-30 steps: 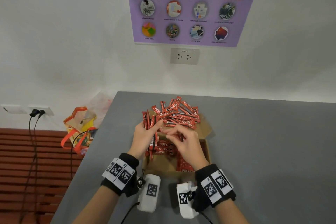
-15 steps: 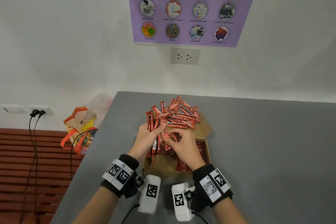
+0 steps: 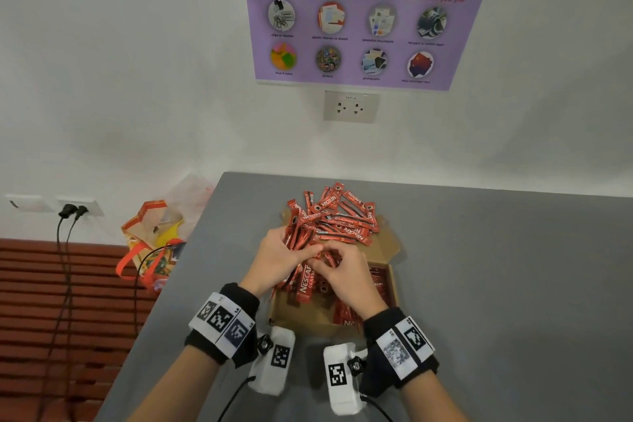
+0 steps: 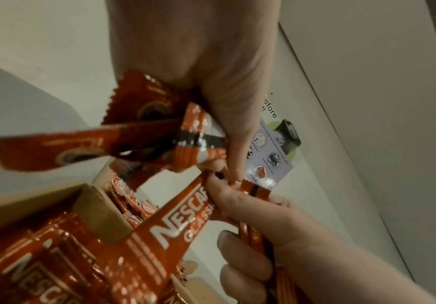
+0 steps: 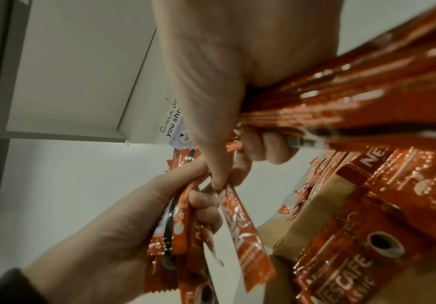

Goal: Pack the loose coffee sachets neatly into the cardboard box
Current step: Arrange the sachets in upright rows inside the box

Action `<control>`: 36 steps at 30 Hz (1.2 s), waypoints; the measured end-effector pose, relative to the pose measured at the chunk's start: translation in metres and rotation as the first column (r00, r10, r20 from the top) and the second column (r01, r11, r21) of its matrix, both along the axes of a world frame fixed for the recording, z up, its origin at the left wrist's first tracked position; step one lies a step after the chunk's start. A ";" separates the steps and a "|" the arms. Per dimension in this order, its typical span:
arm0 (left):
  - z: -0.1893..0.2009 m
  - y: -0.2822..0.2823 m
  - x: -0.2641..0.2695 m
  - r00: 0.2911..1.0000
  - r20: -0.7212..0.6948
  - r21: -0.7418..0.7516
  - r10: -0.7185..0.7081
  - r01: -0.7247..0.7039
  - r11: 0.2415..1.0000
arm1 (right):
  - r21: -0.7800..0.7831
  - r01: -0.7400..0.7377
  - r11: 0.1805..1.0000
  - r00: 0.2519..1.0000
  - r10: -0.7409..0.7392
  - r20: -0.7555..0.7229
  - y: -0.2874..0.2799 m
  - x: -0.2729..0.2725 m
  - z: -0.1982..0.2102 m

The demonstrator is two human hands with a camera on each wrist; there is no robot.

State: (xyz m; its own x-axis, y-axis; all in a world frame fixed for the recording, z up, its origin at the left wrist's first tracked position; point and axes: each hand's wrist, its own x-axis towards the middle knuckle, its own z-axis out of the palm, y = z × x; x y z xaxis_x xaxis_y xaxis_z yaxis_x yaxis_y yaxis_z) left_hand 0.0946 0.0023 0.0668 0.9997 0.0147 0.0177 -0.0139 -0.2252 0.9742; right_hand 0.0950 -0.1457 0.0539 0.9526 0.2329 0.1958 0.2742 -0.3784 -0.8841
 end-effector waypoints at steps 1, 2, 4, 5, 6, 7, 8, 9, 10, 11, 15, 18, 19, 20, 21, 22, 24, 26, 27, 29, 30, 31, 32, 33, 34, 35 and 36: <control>-0.001 0.002 0.000 1.000 -0.013 0.017 0.005 -0.005 1.000 | -0.002 0.035 0.999 0.999 -0.035 0.000 -0.001 0.002 -0.001; -0.003 0.003 0.000 1.000 -0.026 0.046 0.003 -0.001 0.999 | 0.002 0.079 0.997 0.997 -0.079 -0.004 -0.002 0.003 -0.002; -0.004 0.005 -0.001 0.999 -0.054 0.120 -0.011 0.017 0.993 | 0.017 0.144 0.989 0.990 -0.144 -0.011 -0.005 0.004 -0.006; -0.003 0.005 -0.002 0.998 -0.059 0.158 -0.021 0.030 0.987 | 0.028 0.155 0.987 0.988 -0.155 -0.020 -0.006 0.004 -0.007; -0.001 0.005 -0.002 0.997 -0.059 0.201 -0.040 0.051 0.978 | 0.037 0.155 0.987 0.988 -0.154 -0.032 -0.006 0.002 -0.008; 0.000 0.004 -0.002 0.997 -0.051 0.242 -0.064 0.074 0.967 | 0.039 0.148 0.988 0.988 -0.147 -0.049 -0.007 0.001 -0.010; 0.002 0.003 -0.001 0.995 -0.039 0.288 -0.088 0.095 0.953 | 0.029 0.145 0.989 0.988 -0.143 -0.065 -0.008 0.000 -0.012; 0.004 0.002 0.000 0.993 -0.031 0.345 -0.115 0.119 0.931 | 0.009 0.151 0.989 0.986 -0.150 -0.070 -0.009 -0.001 -0.013; 0.003 0.001 0.002 0.989 -0.042 0.411 -0.144 0.149 0.899 | -0.023 0.166 0.986 0.984 -0.167 -0.066 -0.012 -0.001 -0.016; 0.002 0.000 0.005 0.983 -0.064 0.484 -0.174 0.183 0.856 | -0.063 0.178 0.982 0.981 -0.182 -0.061 -0.015 -0.001 -0.017; -0.013 -0.004 0.017 0.953 -0.190 0.713 -0.234 0.298 0.635 | -0.299 0.111 0.948 0.981 -0.152 -0.119 -0.024 -0.002 -0.018; -0.024 -0.006 0.020 0.943 -0.211 0.769 -0.258 0.323 0.552 | -0.429 0.046 0.902 0.983 -0.117 -0.141 -0.020 -0.003 -0.018; -0.026 -0.007 0.020 0.942 -0.207 0.783 -0.265 0.322 0.532 | -0.452 0.038 0.891 0.983 -0.114 -0.142 -0.019 -0.004 -0.018; -0.028 -0.008 0.019 0.941 -0.200 0.798 -0.272 0.317 0.512 | -0.472 0.037 0.881 0.984 -0.114 -0.137 -0.017 -0.003 -0.018; -0.031 -0.009 0.019 0.942 -0.194 0.818 -0.275 0.310 0.485 | -0.491 0.037 0.870 0.984 -0.117 -0.132 -0.016 -0.003 -0.017; -0.033 -0.010 0.018 0.942 -0.193 0.837 -0.273 0.303 0.456 | -0.505 0.039 0.862 0.984 -0.122 -0.132 -0.014 -0.003 -0.017; -0.037 -0.012 0.017 0.947 -0.167 0.867 -0.276 0.274 0.415 | -0.521 0.043 0.852 0.981 -0.134 -0.138 -0.013 -0.002 -0.018; -0.040 -0.013 0.016 0.950 -0.151 0.883 -0.272 0.254 0.396 | -0.533 0.040 0.845 0.979 -0.139 -0.146 -0.012 -0.002 -0.018; -0.040 -0.014 0.016 0.951 -0.149 0.883 -0.270 0.251 0.397 | -0.539 0.039 0.841 0.980 -0.138 -0.145 -0.012 -0.003 -0.018; -0.042 -0.015 0.014 0.954 -0.147 0.876 -0.260 0.247 0.413 | -0.538 0.037 0.842 0.981 -0.135 -0.143 -0.013 -0.003 -0.018; -0.041 -0.015 0.013 0.955 -0.152 0.874 -0.256 0.250 0.417 | -0.532 0.039 0.846 0.981 -0.135 -0.142 -0.014 -0.003 -0.018; -0.042 -0.014 0.013 0.955 -0.152 0.872 -0.254 0.251 0.420 | -0.525 0.043 0.850 0.980 -0.137 -0.142 -0.014 -0.003 -0.018; -0.041 -0.014 0.013 0.956 -0.157 0.873 -0.247 0.251 0.419 | -0.518 0.045 0.854 0.980 -0.139 -0.144 -0.015 -0.003 -0.017; -0.040 -0.013 0.013 0.957 -0.160 0.874 -0.241 0.251 0.416 | -0.511 0.048 0.858 0.979 -0.141 -0.145 -0.015 -0.002 -0.016; -0.039 -0.014 0.013 0.959 -0.163 0.876 -0.231 0.248 0.414 | -0.502 0.053 0.863 0.979 -0.145 -0.146 -0.015 -0.002 -0.016; -0.040 -0.013 0.014 0.961 -0.156 0.875 -0.226 0.241 0.419 | -0.493 0.054 0.869 0.978 -0.146 -0.149 -0.015 -0.002 -0.015; -0.039 -0.013 0.013 0.962 -0.161 0.872 -0.221 0.244 0.424 | -0.486 0.054 0.872 0.978 -0.144 -0.152 -0.015 -0.001 -0.014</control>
State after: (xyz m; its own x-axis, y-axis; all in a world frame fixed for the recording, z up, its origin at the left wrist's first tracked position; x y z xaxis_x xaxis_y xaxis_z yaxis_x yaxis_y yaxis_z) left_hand 0.1080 -0.0109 0.0279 0.9630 -0.2302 -0.1403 -0.1893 -0.9479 0.2561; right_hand 0.0936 -0.1605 0.0395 0.9836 0.1571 -0.0890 0.0690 -0.7825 -0.6188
